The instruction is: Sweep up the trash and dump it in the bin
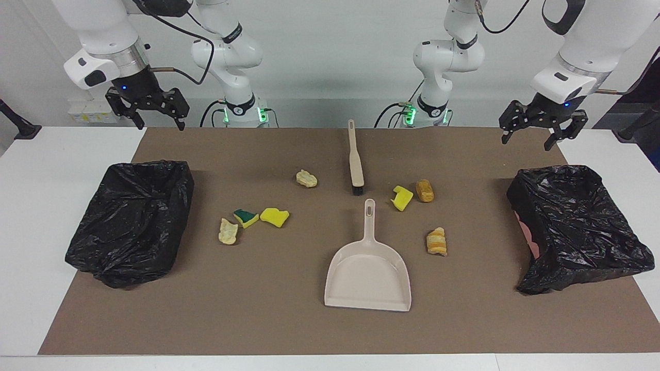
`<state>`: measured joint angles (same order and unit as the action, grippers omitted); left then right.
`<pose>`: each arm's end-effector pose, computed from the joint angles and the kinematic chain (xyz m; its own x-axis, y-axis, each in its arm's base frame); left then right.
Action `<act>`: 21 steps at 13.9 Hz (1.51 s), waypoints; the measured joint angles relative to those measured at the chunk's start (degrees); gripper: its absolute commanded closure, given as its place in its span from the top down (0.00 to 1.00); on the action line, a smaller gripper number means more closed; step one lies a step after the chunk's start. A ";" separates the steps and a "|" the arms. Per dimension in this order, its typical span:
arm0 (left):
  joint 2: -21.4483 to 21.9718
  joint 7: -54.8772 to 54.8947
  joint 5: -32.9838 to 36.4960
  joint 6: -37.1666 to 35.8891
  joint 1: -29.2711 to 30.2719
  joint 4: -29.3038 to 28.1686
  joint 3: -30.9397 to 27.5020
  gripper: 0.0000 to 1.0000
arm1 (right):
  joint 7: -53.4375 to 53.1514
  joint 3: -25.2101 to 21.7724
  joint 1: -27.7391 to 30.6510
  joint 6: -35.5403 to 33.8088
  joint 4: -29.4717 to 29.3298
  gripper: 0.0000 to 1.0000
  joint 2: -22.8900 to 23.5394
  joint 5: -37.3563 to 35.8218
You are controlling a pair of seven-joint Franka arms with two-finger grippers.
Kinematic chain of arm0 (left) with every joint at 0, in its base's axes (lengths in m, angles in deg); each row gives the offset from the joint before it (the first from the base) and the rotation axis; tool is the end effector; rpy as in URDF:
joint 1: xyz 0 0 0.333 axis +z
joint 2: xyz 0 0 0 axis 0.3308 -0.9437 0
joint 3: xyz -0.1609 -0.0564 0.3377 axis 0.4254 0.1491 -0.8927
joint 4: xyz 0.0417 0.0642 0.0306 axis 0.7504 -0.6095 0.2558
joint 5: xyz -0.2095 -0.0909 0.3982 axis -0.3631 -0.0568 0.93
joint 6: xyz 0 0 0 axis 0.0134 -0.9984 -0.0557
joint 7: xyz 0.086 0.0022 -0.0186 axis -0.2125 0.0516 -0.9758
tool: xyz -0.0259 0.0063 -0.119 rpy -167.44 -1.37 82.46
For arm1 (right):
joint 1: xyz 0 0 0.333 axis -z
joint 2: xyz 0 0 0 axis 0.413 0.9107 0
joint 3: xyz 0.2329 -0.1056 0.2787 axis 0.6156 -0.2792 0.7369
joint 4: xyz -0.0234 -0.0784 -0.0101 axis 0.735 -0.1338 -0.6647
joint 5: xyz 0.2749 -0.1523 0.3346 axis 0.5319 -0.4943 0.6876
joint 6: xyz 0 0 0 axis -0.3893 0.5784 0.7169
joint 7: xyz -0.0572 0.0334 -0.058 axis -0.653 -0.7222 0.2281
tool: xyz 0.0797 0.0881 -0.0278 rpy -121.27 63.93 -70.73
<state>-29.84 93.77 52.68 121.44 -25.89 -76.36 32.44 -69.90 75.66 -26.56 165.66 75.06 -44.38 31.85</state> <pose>0.6371 -0.0506 0.6999 0.9573 -0.2877 0.0298 -0.2876 -0.9577 -0.0060 0.6008 -0.0208 0.6973 0.9993 -0.0274 -0.0267 -0.0270 -0.9995 0.0152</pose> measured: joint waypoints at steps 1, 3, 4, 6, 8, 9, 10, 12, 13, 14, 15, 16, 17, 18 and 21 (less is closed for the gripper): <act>0.00 0.00 0.00 -0.02 0.00 0.00 -0.09 1.00 | 0.00 0.11 0.00 0.00 0.00 1.00 0.00 0.00; 0.00 0.00 0.00 -0.04 0.00 0.00 -0.31 1.00 | 0.00 0.15 0.00 0.00 0.00 1.00 0.00 0.00; 0.00 0.00 0.00 -0.04 0.01 0.00 -0.42 1.00 | 0.00 0.15 0.00 0.00 0.00 1.00 0.00 0.00; 0.00 0.00 0.00 0.00 0.00 0.00 -0.48 1.00 | 0.00 0.14 0.02 0.00 0.00 1.00 0.00 0.00; 0.02 0.00 0.00 0.00 -0.01 0.00 -0.40 1.00 | 0.00 0.11 0.10 0.00 0.01 1.00 0.00 0.00; 0.02 0.00 0.00 0.00 -0.05 0.00 -0.38 1.00 | 0.00 0.08 0.20 0.00 0.01 1.00 0.00 0.00; 0.02 0.00 0.00 0.00 -0.12 0.00 -0.37 1.00 | 0.00 0.05 0.29 0.00 0.01 1.00 0.00 0.00; 0.03 0.00 0.00 0.00 -0.28 0.00 -0.36 1.00 | 0.00 0.01 0.29 0.00 0.02 1.00 0.00 0.00; 0.05 0.00 0.00 0.01 -0.38 -0.05 -0.30 1.00 | 0.00 0.04 0.25 0.00 0.02 1.00 0.00 0.00; 0.16 -0.25 -0.01 0.01 -0.46 -0.28 -0.03 1.00 | 0.00 0.12 0.17 0.03 0.03 1.00 0.00 0.01; 0.47 -1.24 -0.06 0.00 -0.49 -0.91 0.64 1.00 | 0.00 0.25 0.06 0.11 0.05 1.00 0.01 0.29; 1.12 -2.91 -0.08 0.01 -0.53 -2.07 1.79 1.00 | 0.00 0.49 -0.01 0.34 0.12 1.00 0.08 1.32; 2.04 -4.82 -0.08 0.25 -0.58 -3.73 3.23 1.00 | 0.00 0.72 -0.05 0.69 0.20 1.00 0.24 2.59; 3.35 -6.70 -0.09 0.90 -0.63 -5.95 4.80 1.00 | 0.00 0.90 -0.11 1.07 0.30 1.00 0.54 3.25; 8.19 -13.65 -0.13 4.04 -0.72 -14.84 10.69 1.00 | 0.00 1.51 -0.35 2.79 0.50 1.00 2.43 4.32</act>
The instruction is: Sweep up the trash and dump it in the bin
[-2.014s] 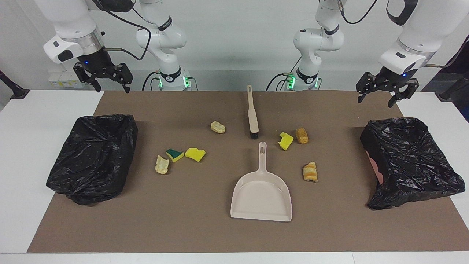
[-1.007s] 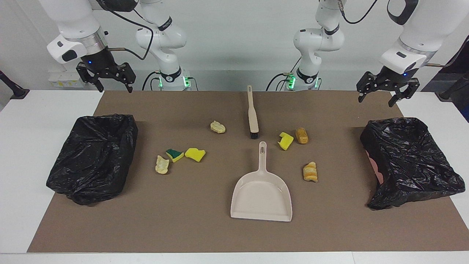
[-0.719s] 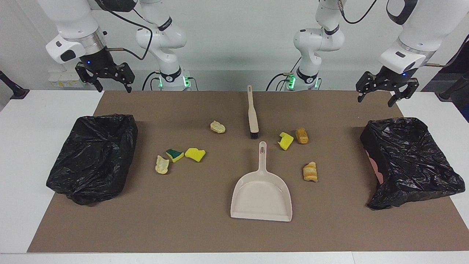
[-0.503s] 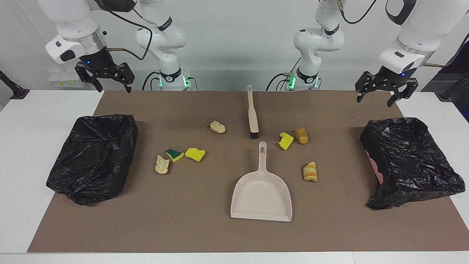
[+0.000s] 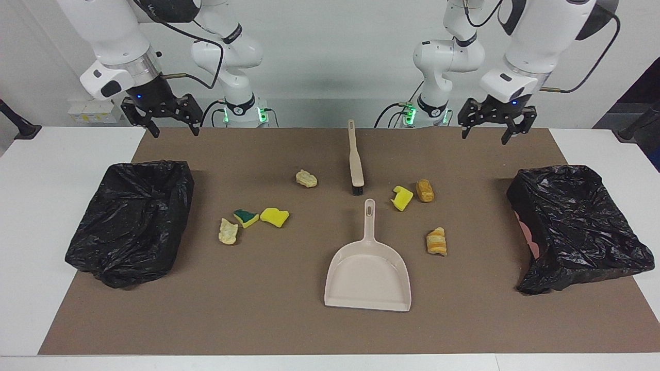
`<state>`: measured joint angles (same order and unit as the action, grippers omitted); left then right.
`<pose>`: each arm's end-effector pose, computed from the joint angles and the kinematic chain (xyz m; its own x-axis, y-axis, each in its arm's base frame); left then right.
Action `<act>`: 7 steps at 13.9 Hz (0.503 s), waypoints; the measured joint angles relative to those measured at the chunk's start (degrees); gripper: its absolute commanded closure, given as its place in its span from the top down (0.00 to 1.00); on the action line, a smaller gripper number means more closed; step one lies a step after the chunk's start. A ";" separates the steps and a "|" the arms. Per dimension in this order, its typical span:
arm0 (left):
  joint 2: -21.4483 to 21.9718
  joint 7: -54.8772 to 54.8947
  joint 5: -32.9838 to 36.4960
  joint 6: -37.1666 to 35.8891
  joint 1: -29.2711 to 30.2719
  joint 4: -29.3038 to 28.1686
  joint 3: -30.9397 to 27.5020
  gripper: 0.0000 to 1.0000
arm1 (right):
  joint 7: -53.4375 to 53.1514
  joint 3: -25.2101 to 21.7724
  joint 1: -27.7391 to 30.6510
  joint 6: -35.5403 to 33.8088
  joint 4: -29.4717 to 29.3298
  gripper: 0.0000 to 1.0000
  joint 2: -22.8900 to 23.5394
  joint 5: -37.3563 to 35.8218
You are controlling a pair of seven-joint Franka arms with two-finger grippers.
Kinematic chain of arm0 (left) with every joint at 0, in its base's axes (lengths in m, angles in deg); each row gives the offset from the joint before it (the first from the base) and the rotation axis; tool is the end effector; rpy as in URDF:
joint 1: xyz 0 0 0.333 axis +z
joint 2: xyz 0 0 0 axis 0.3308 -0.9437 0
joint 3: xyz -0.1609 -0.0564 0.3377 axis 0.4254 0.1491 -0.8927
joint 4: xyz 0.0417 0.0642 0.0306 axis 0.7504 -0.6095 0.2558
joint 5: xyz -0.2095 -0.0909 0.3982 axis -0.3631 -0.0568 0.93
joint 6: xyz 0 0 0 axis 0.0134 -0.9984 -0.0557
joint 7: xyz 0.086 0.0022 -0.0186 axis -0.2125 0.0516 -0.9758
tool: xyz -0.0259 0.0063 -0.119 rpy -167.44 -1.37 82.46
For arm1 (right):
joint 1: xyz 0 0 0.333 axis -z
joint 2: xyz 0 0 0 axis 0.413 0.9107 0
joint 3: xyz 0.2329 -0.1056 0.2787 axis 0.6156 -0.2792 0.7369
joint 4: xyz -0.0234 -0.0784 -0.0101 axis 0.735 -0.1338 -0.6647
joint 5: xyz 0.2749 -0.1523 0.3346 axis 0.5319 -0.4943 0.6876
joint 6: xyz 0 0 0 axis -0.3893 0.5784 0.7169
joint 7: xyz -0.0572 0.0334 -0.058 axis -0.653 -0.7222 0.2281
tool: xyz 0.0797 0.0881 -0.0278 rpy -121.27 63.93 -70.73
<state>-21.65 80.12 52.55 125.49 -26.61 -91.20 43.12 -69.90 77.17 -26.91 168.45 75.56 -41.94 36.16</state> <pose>0.5661 -0.1653 0.6537 0.9684 -0.2487 -0.0158 -0.2489 -0.9685 -0.0090 0.6219 0.0091 0.6710 0.9995 0.0083 -0.0289 0.0067 -0.9983 -0.0573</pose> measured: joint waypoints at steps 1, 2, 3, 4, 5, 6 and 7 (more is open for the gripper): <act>1.33 -2.51 -0.02 0.89 -0.03 -2.80 2.21 1.00 | -0.07 0.72 -0.04 1.00 0.02 1.00 0.74 0.16; 2.45 -4.60 -0.27 1.54 -0.07 -5.15 4.26 1.00 | -0.73 1.71 -0.07 1.88 0.04 1.00 1.34 0.23; 3.44 -6.26 -0.97 2.22 -0.10 -7.15 6.12 1.00 | -2.13 3.00 -0.11 2.87 0.08 1.00 1.91 0.30; 4.45 -8.07 -1.74 3.29 -0.12 -9.17 8.00 1.00 | -3.79 4.50 -0.15 4.02 0.17 1.00 2.62 0.36; 5.41 -10.12 -2.20 4.54 -0.14 -11.17 9.90 1.00 | -5.55 6.00 -0.19 5.55 0.30 1.00 3.47 0.38; 6.41 -12.14 -2.61 5.87 -0.18 -13.24 11.69 1.00 | -7.39 7.51 -0.22 7.22 0.39 1.00 4.50 0.39; 7.43 -13.56 -3.49 6.88 -0.21 -15.24 13.31 1.00 | -9.49 8.96 -0.26 8.94 0.46 1.00 5.64 0.39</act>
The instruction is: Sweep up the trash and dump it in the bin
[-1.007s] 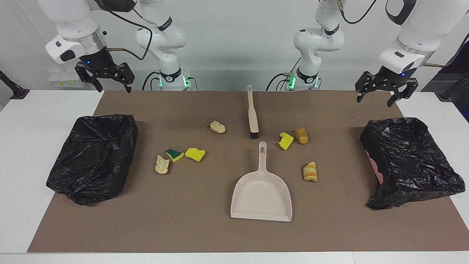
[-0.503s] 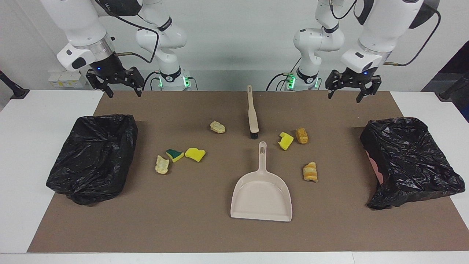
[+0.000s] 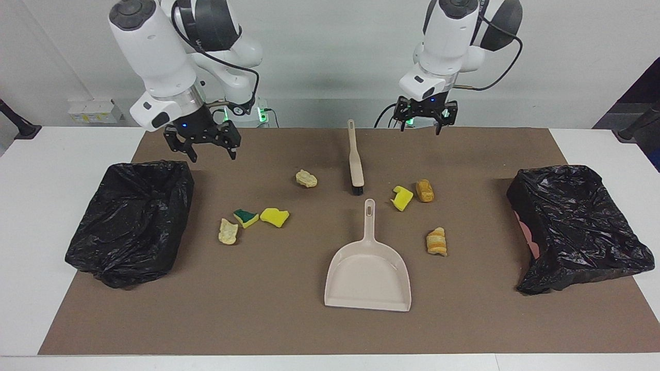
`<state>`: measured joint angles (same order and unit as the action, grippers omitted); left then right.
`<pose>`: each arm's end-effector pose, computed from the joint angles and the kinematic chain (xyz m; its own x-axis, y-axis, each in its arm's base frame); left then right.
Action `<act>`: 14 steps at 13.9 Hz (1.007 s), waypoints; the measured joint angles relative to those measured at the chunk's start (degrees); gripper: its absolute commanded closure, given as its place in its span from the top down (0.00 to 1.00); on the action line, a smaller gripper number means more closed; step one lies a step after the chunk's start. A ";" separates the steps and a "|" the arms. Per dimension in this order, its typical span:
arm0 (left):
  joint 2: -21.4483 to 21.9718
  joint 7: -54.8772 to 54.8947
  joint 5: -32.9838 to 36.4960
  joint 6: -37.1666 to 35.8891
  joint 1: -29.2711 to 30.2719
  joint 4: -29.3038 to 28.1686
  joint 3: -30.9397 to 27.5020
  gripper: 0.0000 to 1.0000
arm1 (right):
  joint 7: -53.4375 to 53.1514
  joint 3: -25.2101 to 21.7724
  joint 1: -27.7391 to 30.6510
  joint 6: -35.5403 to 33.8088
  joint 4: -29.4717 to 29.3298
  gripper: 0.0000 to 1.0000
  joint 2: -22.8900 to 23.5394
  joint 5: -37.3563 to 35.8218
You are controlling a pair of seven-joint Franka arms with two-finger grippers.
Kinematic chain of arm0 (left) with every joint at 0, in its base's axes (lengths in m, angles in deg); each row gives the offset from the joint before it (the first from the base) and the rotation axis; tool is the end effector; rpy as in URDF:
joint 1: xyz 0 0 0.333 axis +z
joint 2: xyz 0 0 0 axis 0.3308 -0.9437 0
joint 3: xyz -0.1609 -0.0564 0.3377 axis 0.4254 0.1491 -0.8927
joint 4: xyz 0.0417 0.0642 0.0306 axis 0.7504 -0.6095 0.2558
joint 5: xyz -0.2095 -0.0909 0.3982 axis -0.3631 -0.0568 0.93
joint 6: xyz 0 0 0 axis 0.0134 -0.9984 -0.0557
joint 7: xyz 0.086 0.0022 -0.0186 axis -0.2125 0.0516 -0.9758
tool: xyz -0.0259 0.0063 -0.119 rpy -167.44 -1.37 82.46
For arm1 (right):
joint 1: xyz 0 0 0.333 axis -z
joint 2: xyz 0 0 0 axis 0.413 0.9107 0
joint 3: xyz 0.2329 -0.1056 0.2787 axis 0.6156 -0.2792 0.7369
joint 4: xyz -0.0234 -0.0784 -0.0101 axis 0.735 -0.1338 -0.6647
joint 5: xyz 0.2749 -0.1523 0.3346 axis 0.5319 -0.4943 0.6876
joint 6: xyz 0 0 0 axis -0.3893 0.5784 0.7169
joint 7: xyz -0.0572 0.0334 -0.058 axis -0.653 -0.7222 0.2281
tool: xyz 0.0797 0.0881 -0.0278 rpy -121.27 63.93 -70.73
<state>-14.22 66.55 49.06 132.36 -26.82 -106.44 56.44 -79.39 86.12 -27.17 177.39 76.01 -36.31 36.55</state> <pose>0.4641 -0.2876 0.5840 0.9730 -0.2272 -0.0402 -0.2284 -0.9732 -0.0282 0.6615 0.1123 0.6174 0.9999 -0.0068 0.0085 -0.0061 -0.9969 -0.0789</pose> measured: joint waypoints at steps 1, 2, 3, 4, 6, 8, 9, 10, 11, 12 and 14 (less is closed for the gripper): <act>1.07 -1.14 -0.84 0.99 -0.01 -2.00 1.75 1.00 | -2.37 1.41 -0.03 1.79 0.07 1.00 1.23 0.01; 2.09 -2.34 -1.30 1.89 -0.03 -3.82 3.30 1.00 | -4.77 2.79 -0.06 3.71 0.15 1.00 2.54 0.01; 2.96 -3.18 -1.90 2.64 -0.04 -5.38 4.42 1.00 | -7.00 4.03 -0.25 5.76 0.26 1.00 3.86 0.02; 3.63 -3.53 -2.68 3.48 -0.05 -6.80 5.50 1.00 | -9.30 4.88 -1.24 7.94 0.34 1.00 5.34 0.02; 3.91 -6.25 -3.50 7.25 -0.06 -9.67 8.86 1.00 | -14.04 5.25 -4.55 12.91 0.44 1.00 7.99 0.02; 3.58 -9.14 -4.60 11.14 -0.10 -12.53 13.64 1.00 | -17.94 5.34 -7.53 16.24 0.46 1.00 10.31 0.02; 2.90 -11.17 -5.02 13.07 -0.11 -13.61 16.51 1.00 | -19.72 5.36 -9.07 17.71 0.47 1.00 11.51 0.01; 1.91 -14.01 -5.15 15.63 -0.13 -14.54 19.28 1.00 | -21.52 5.37 -10.61 19.57 0.48 1.00 12.74 0.01; 0.73 -16.95 -5.15 18.35 -0.14 -15.40 21.58 1.00 | -23.56 5.36 -12.08 21.51 0.48 1.00 14.01 -0.03; -0.51 -18.97 -5.15 20.12 -0.15 -15.92 23.09 1.00 | -25.63 5.36 -13.36 23.31 0.43 1.00 15.22 -0.15; -3.28 -21.50 -5.16 21.96 -0.16 -16.43 24.79 1.00 | -29.48 5.32 -15.20 26.08 -0.33 1.00 17.65 -0.66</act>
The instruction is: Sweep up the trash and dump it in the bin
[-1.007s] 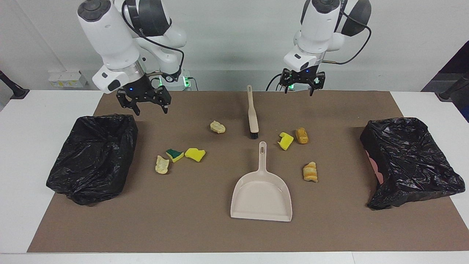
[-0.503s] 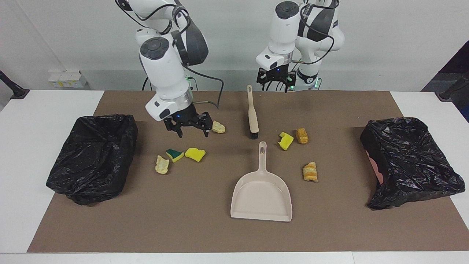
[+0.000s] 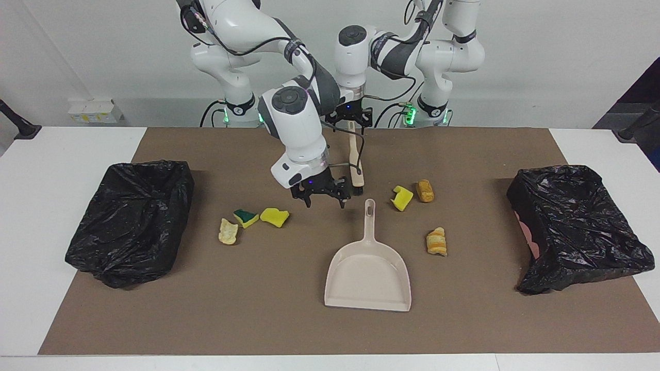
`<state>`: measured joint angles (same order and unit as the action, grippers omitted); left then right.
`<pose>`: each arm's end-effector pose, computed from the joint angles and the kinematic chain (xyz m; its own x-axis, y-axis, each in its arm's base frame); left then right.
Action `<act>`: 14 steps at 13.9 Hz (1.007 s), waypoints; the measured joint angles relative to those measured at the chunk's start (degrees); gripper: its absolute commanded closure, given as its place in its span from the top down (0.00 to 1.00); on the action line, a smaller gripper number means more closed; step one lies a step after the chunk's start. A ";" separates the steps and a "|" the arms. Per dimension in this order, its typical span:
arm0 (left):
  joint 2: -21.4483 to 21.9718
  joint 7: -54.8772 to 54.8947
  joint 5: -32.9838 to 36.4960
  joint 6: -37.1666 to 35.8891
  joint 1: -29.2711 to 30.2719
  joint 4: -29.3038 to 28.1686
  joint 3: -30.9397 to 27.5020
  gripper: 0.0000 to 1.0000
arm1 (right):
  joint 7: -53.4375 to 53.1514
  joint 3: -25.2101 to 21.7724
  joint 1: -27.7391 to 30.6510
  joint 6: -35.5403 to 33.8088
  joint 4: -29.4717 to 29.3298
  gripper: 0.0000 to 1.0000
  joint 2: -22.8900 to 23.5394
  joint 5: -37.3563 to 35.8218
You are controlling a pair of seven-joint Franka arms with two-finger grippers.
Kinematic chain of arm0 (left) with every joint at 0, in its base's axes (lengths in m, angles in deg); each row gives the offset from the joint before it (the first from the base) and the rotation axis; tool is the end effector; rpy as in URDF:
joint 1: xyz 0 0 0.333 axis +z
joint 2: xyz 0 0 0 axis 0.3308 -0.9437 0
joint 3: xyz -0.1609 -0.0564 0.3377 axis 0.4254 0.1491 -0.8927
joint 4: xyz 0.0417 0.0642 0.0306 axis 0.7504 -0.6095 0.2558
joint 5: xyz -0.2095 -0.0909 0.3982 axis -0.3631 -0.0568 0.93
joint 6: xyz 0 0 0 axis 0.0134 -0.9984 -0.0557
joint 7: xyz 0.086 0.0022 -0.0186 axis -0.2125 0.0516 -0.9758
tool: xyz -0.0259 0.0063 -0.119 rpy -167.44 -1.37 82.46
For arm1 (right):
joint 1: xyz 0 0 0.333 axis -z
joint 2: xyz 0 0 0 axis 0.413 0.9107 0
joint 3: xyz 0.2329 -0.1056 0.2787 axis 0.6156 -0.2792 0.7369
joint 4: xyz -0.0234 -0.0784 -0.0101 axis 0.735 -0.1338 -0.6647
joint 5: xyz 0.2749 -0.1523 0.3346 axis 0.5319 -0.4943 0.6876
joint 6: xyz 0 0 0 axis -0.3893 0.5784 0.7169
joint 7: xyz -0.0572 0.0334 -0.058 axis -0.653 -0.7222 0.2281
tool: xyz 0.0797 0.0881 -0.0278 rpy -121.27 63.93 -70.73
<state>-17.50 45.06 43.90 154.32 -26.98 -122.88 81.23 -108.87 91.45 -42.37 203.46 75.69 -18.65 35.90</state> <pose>0.3061 -0.4524 0.4132 0.9751 -0.2185 -0.0383 -0.2191 -0.9756 -0.0124 0.6888 0.3729 0.4453 0.9764 -0.2087 0.0547 -0.1928 -0.9577 -0.2136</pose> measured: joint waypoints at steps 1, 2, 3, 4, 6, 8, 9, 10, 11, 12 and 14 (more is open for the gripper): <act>-1.50 -0.90 0.00 1.30 0.00 -0.45 0.70 1.00 | -1.93 -0.02 -0.88 1.05 -0.98 1.00 1.37 -0.14; -2.75 -1.35 0.00 2.46 -0.01 -1.21 1.29 1.00 | -4.09 -0.10 -1.99 1.83 -2.51 1.00 3.02 -0.67; -3.63 -1.45 0.00 3.08 -0.01 -2.10 1.60 1.00 | -6.51 -0.17 -3.26 2.11 -4.52 1.00 4.95 -2.10; -4.07 -1.45 0.00 3.14 -0.01 -2.76 1.60 0.99 | -8.62 -0.22 -4.46 2.27 -6.73 1.00 7.00 -3.68; -4.15 -1.45 0.00 3.08 0.00 -3.82 1.45 0.93 | -10.53 -0.27 -6.32 2.43 -10.53 0.95 10.87 -5.54; -4.14 -1.45 0.00 3.06 0.00 -4.88 1.53 0.77 | -10.64 -0.35 -7.30 2.55 -12.31 0.91 13.40 -6.45; -4.14 -1.45 0.00 3.02 0.00 -5.31 1.58 0.65 | -10.65 -0.36 -7.47 2.57 -12.66 0.87 14.18 -7.00; -4.14 -1.44 0.00 2.87 0.00 -5.56 1.59 0.53 | -10.74 -0.36 -7.60 2.64 -12.82 0.83 14.76 -7.40; -4.14 -1.41 0.00 2.47 0.00 -5.70 1.59 0.38 | -10.89 -0.37 -7.74 2.70 -12.88 0.76 15.14 -7.87; -4.13 -1.24 0.00 1.84 0.00 -5.72 1.59 0.21 | -10.98 -0.37 -7.91 2.70 -12.88 0.70 15.32 -8.40; -4.05 -0.84 0.00 0.62 0.00 -5.66 1.53 0.00 | -11.04 -0.32 -8.48 2.70 -12.96 0.66 15.32 -9.19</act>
<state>-21.55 44.22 43.90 154.94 -26.98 -128.54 82.76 -119.91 91.12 -50.85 206.17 62.72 -3.33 26.71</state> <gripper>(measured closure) 0.581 0.242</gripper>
